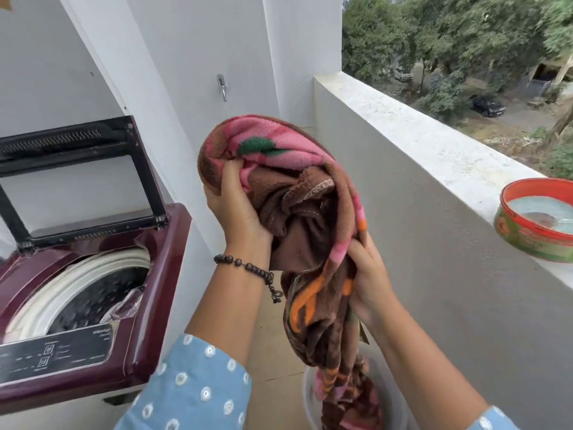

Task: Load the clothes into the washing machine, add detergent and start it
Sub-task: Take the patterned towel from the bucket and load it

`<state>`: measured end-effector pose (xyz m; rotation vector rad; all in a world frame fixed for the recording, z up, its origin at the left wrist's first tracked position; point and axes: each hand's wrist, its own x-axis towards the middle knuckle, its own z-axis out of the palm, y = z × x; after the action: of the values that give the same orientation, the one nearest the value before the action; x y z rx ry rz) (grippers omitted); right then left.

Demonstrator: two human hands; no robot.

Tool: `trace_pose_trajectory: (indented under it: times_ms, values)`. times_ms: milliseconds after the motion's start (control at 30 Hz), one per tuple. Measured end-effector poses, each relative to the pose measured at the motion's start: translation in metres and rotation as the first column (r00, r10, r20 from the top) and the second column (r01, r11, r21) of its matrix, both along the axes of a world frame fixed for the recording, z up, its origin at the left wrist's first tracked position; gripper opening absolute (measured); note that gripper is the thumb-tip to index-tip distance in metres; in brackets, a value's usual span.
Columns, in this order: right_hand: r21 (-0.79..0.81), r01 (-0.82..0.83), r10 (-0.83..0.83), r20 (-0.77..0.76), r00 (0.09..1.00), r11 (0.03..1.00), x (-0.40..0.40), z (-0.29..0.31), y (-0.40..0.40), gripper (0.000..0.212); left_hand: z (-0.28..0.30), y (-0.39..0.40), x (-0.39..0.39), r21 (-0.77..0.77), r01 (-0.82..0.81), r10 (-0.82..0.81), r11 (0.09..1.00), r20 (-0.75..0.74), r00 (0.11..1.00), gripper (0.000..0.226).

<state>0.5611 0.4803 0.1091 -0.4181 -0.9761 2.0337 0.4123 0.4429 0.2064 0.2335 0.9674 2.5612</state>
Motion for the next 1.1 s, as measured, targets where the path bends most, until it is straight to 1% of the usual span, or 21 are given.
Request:
trace_pose_trajectory:
  times_ms: [100,133,167,200,267,300,367,400,433,500,567,633,700,733,800,867,900,933,1000,1033,1100]
  values:
    - [-0.055,-0.201,0.198,-0.063,0.978,0.978,-0.002,-0.003,-0.008,0.103,-0.015,0.006,0.018,-0.036,-0.009,0.012,0.999,0.075,0.997,0.054]
    - [-0.048,-0.255,0.252,-0.057,0.966,0.966,-0.002,-0.002,-0.011,0.112,-0.019,0.007,0.025,-0.041,0.004,0.0,0.999,0.104,0.995,0.053]
    - [-0.033,-0.274,0.273,-0.04,0.961,0.961,-0.002,-0.002,-0.014,0.113,-0.023,0.007,0.034,-0.047,0.021,-0.015,0.999,0.127,0.992,0.054]
    - [-0.026,-0.264,0.263,-0.026,0.964,0.964,-0.003,-0.001,-0.016,0.107,-0.029,0.008,0.041,-0.067,0.029,-0.02,0.997,0.135,0.991,0.053]
    - [-0.035,-0.158,0.157,-0.009,0.987,0.987,-0.005,0.0,-0.014,0.077,-0.043,0.006,0.052,-0.147,0.036,-0.024,0.988,0.083,0.996,0.047]
    - [-0.027,-0.084,0.085,0.003,0.996,0.996,-0.005,-0.001,-0.009,0.061,-0.049,0.002,0.056,-0.17,0.052,-0.046,0.984,0.038,0.998,0.049]
    - [0.042,0.034,-0.035,0.032,0.999,0.999,0.0,-0.002,0.003,0.041,-0.062,-0.01,0.054,-0.217,0.127,-0.142,0.968,-0.055,0.988,0.066]
    - [0.113,0.071,-0.076,0.046,0.996,0.991,0.004,-0.002,0.012,0.036,-0.068,-0.02,0.049,-0.257,0.173,-0.206,0.951,-0.107,0.973,0.079]
    - [0.206,0.098,-0.113,0.065,0.991,0.974,0.007,-0.002,0.022,0.038,-0.074,-0.031,0.041,-0.308,0.218,-0.277,0.926,-0.162,0.947,0.092]
    - [0.384,0.093,-0.147,0.114,0.983,0.919,0.016,-0.001,0.042,0.051,-0.08,-0.055,0.026,-0.434,0.304,-0.437,0.848,-0.248,0.865,0.114]
    - [0.528,0.041,-0.169,0.196,0.966,0.848,0.022,0.003,0.058,0.062,-0.077,-0.081,0.012,-0.544,0.361,-0.567,0.757,-0.274,0.777,0.137]
    - [0.659,-0.048,-0.214,0.312,0.925,0.751,0.027,0.009,0.069,0.067,-0.062,-0.1,0.001,-0.626,0.35,-0.623,0.697,-0.286,0.728,0.149]
    - [0.736,-0.177,-0.236,0.42,0.876,0.653,0.028,0.019,0.073,0.068,-0.042,-0.105,-0.007,-0.725,0.242,-0.655,0.644,-0.361,0.664,0.15]
    - [0.75,-0.253,-0.226,0.472,0.852,0.612,0.027,0.025,0.073,0.069,-0.033,-0.103,-0.008,-0.776,0.17,-0.686,0.607,-0.405,0.605,0.15]
    - [0.754,-0.395,-0.18,0.552,0.815,0.524,0.021,0.034,0.069,0.068,-0.021,-0.089,-0.005,-0.86,-0.01,-0.772,0.51,-0.463,0.435,0.149]
    - [0.765,-0.474,-0.156,0.583,0.797,0.436,0.014,0.043,0.063,0.064,-0.019,-0.068,-0.001,-0.89,-0.166,-0.855,0.424,-0.454,0.249,0.152]
    - [0.778,-0.491,-0.165,0.585,0.794,0.393,0.011,0.047,0.061,0.063,-0.022,-0.059,0.002,-0.898,-0.193,-0.883,0.396,-0.43,0.187,0.152]
    - [0.789,-0.501,-0.184,0.585,0.79,0.356,0.009,0.05,0.061,0.063,-0.025,-0.051,0.004,-0.907,-0.178,-0.899,0.381,-0.409,0.157,0.152]
    - [0.799,-0.513,-0.235,0.589,0.773,0.314,0.01,0.056,0.063,0.066,-0.036,-0.04,0.009,-0.915,-0.101,-0.899,0.391,-0.403,0.17,0.149]
    - [0.795,-0.514,-0.256,0.597,0.761,0.323,0.011,0.057,0.065,0.069,-0.043,-0.036,0.01,-0.904,-0.091,-0.882,0.417,-0.427,0.199,0.144]
    - [0.78,-0.492,-0.245,0.602,0.76,0.387,0.016,0.057,0.068,0.076,-0.051,-0.031,0.013,-0.861,-0.093,-0.817,0.5,-0.505,0.278,0.128]
